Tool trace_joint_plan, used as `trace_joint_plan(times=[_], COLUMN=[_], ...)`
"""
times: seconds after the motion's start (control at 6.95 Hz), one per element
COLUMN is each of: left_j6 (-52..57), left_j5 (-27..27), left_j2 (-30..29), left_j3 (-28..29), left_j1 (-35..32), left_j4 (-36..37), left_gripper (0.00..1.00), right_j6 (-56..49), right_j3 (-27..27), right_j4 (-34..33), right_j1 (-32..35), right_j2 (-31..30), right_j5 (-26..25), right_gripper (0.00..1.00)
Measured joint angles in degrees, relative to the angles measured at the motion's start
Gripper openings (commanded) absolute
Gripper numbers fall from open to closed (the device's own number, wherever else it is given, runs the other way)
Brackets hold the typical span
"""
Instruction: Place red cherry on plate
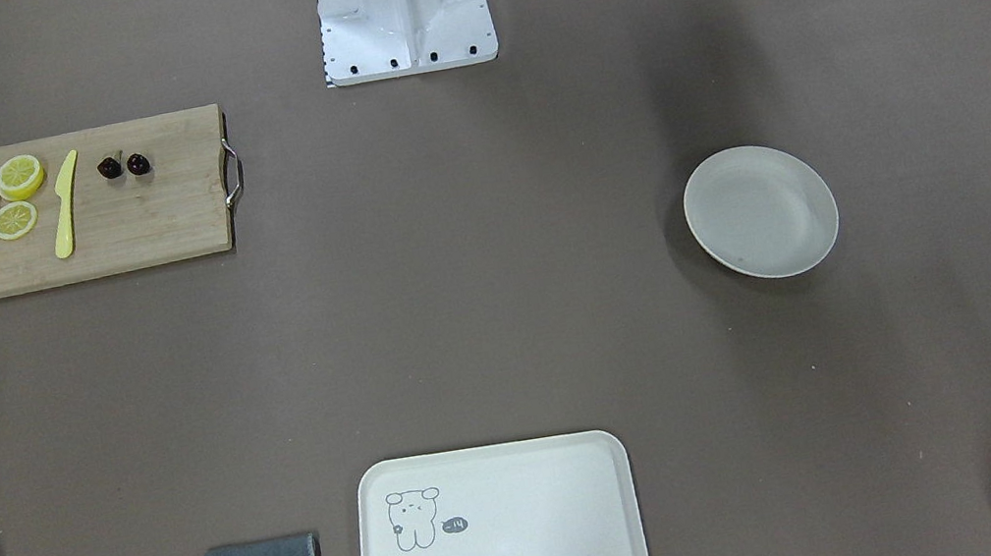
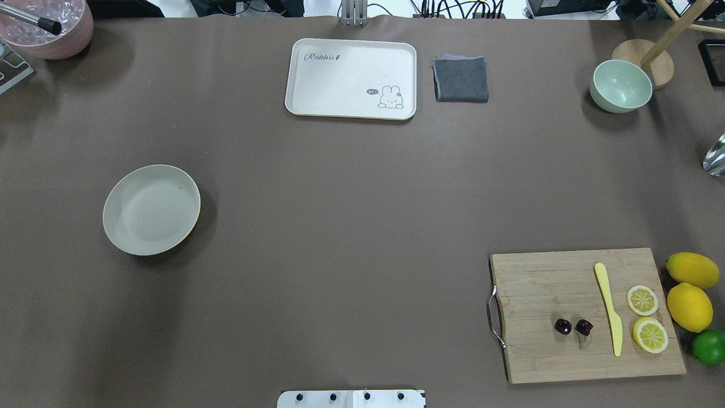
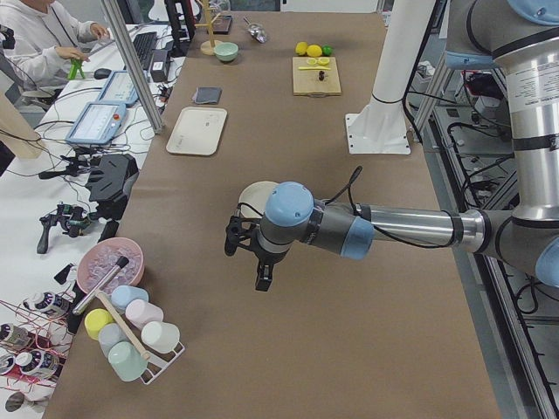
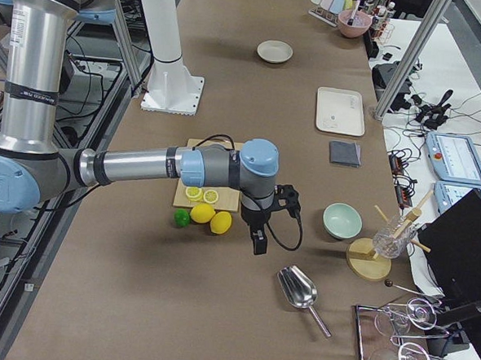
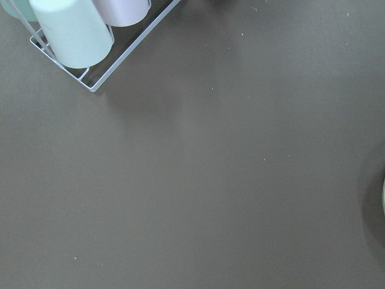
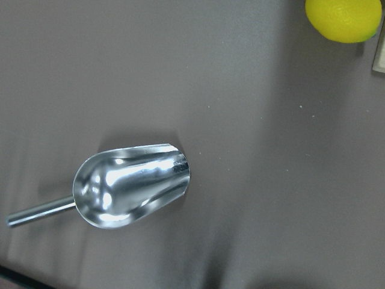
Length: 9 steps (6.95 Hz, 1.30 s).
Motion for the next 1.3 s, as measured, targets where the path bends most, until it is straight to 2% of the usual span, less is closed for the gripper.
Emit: trace_joint_plan(times=[0.29,0.72,0.86,1.15,1.3], left_j6=[-0.2,0.0,-0.9,-8.2,-15.3], left_j5=[-0.1,-2.5,-3.0,-5.9,-6.5], left_j2=[-1.8,-2.2,-2.1,-2.6,-2.7], left_j3=[2.3,7.1,7.9,8.1,8.3], left_j1=[-1.0,-1.6,-1.4,3.3,7.9], left_j4=[-5.2,-14.0,-16.5,-20.7,-24.1], left_gripper=[0.98,0.98,0.98,0.98,0.98], right_j6=[0.4,0.8,3.8,20.7,31.6], right_j3=[0.9,0.2,0.1,0.2,0.2], right_j4=[2.5,7.4,8.8,15.2,20.7], right_j1=[1.1,1.6,0.5,-8.5,-14.8], right_j2=[4.0,2.9,2.8,3.0,3.1], right_j5=[0.4,1.7,3.2,4.4,2.8], right_gripper=[1.0,1.0,1.0,1.0,1.0])
